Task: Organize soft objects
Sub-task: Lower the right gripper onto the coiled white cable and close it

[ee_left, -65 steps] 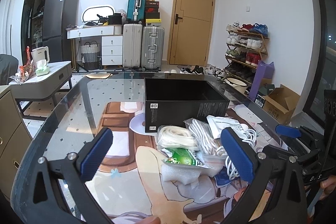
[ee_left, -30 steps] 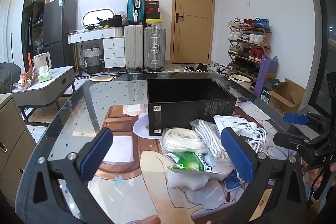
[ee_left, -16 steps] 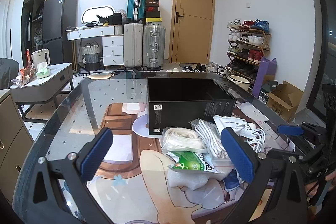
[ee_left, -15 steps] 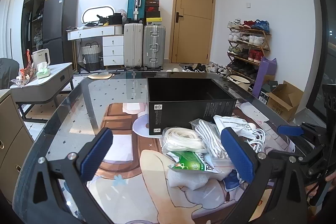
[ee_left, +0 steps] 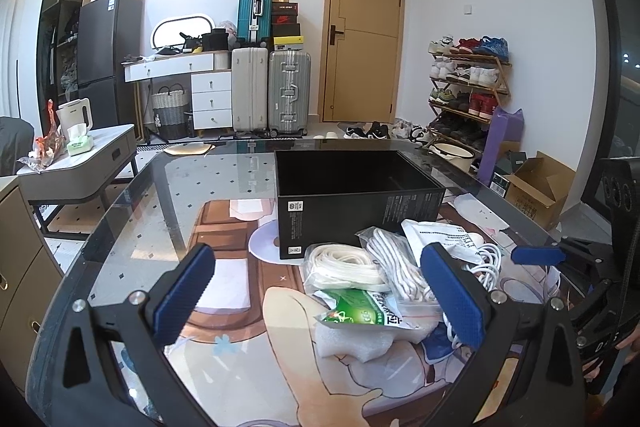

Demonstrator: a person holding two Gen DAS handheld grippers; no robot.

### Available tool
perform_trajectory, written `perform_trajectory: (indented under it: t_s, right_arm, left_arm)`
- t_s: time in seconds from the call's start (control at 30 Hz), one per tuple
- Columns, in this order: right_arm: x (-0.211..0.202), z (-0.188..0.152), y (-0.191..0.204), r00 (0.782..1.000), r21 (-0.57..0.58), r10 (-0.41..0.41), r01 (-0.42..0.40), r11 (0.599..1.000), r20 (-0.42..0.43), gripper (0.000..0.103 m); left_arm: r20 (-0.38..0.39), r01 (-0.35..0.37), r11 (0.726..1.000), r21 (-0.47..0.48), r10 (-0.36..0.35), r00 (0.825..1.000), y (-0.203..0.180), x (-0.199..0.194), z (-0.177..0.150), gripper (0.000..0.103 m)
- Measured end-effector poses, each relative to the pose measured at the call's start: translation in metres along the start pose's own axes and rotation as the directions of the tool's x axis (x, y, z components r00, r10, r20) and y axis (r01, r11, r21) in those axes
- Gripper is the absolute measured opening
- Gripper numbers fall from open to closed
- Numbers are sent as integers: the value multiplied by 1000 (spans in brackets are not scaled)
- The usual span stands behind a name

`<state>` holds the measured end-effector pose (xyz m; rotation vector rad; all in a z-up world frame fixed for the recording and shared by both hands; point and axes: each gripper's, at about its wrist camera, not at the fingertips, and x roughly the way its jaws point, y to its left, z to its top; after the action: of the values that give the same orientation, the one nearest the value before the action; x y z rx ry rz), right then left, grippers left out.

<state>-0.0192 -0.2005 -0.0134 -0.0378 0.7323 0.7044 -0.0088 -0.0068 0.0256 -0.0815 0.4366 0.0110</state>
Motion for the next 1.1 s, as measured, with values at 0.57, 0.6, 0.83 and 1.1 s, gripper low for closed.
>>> perform_trajectory:
  t_s: [0.57, 0.6, 0.83, 1.1]
  right_arm:
    - [33, 10, -9, 992, 114, 109, -102, 988, -62, 86]
    - [33, 11, -8, 992, 113, 108, -101, 988, -62, 84]
    - [26, 11, -10, 991, 129, 130, -124, 984, -33, 58]
    - [14, 2, -19, 988, 144, 154, -152, 978, -8, 30]
  left_arm:
    - [-8, 15, 1000, -12, -15, 1000, 1, 3, 0, 103]
    - [-8, 16, 1000, -11, -16, 1000, 1, 3, 0, 103]
    - [-7, 20, 1000, -10, -20, 1000, 0, 4, 0, 103]
    - [-10, 19, 1000, -5, -20, 1000, 0, 4, 0, 103]
